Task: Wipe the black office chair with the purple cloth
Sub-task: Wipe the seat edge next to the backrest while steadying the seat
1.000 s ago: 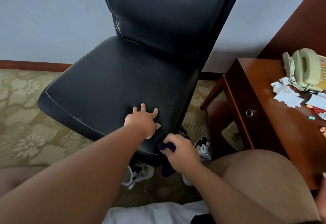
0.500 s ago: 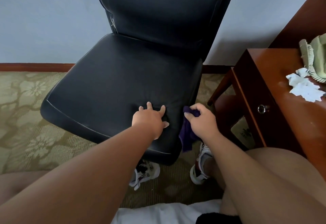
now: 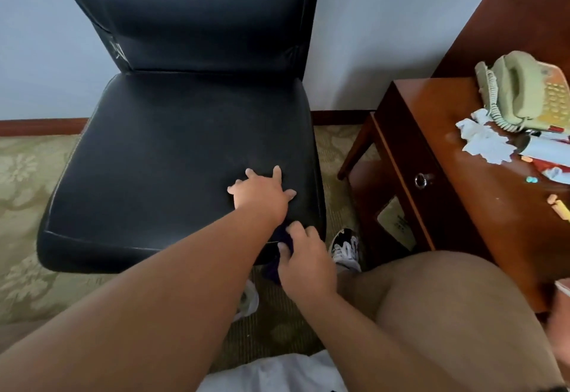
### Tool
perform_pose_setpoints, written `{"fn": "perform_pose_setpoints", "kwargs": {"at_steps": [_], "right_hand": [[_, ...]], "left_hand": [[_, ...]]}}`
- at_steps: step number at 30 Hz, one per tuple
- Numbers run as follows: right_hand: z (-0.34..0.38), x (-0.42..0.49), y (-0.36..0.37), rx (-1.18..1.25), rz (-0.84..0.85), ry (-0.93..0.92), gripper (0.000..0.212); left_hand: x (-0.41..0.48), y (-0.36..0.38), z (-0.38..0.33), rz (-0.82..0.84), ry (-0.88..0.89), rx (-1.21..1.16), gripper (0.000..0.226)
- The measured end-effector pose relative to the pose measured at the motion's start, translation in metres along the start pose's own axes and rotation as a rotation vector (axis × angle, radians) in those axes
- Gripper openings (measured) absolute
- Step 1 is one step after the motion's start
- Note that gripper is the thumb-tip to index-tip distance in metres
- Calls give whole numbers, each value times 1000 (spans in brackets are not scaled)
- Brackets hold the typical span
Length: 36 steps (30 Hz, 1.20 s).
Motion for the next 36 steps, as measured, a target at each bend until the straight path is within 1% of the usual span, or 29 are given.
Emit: {"fn": "perform_pose_setpoints", "kwargs": {"at_steps": [3, 6, 7, 9, 12, 14, 16, 17, 19, 22, 24, 28, 29, 31, 33, 35, 36], "right_hand": [[-6, 18, -14, 48, -141, 63, 18], [-27, 45, -40, 214, -256, 265, 18], [-33, 55, -47, 265, -265, 322, 20], [-37, 70, -53, 313, -244, 368, 21], [-25, 65, -45, 211, -271, 323, 18], [-7, 48, -30, 89, -273, 196, 21], [12, 30, -6, -62, -195, 36, 30], [19, 22, 2, -105, -173, -7, 35], [22, 18, 6, -132, -173, -28, 40], [15, 27, -6, -196, -196, -65, 35], [1, 35, -24, -207, -253, -8, 32], [-40, 47, -48, -73, -308, 312, 39], [-46, 49, -49, -20, -310, 375, 41], [-48, 51, -46, 48, -328, 440, 43], [-37, 45, -40, 18, -352, 406, 44], [-14, 32, -24, -80, -334, 262, 49], [-1, 24, -12, -129, -298, 169, 52]], "left_hand": [[2, -3, 3, 1, 43, 47, 72], [3, -2, 7, 9, 84, 83, 74], [3, 0, 7, 17, 108, 108, 74], [7, 4, 8, 31, 154, 161, 75], [10, 6, 7, 38, 171, 187, 73], [8, 3, 5, 12, 130, 132, 65], [4, 0, 4, -11, 95, 103, 63], [3, 0, 3, -12, 97, 112, 63], [2, 1, 2, -12, 129, 148, 64], [0, 1, 9, -33, 166, 154, 62], [-2, 3, 16, -69, 159, 74, 63], [-10, 15, 27, -34, 223, -132, 62], [-12, 16, 31, -30, 244, -160, 62], [-14, 14, 46, -82, 256, -133, 64], [-13, 12, 65, -129, 170, -72, 72], [-13, 15, 83, -69, 30, -99, 80], [-13, 17, 87, -26, -23, -126, 82]]}}
Point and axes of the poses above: each hand's wrist, its own x-axis towards the middle knuckle, its own y-axis out of the palm, z = x × y, the point moved 5 cm from there along x, towards the middle knuckle, and after that the axes turned 5 degrees about x, right-handed, at the moved point
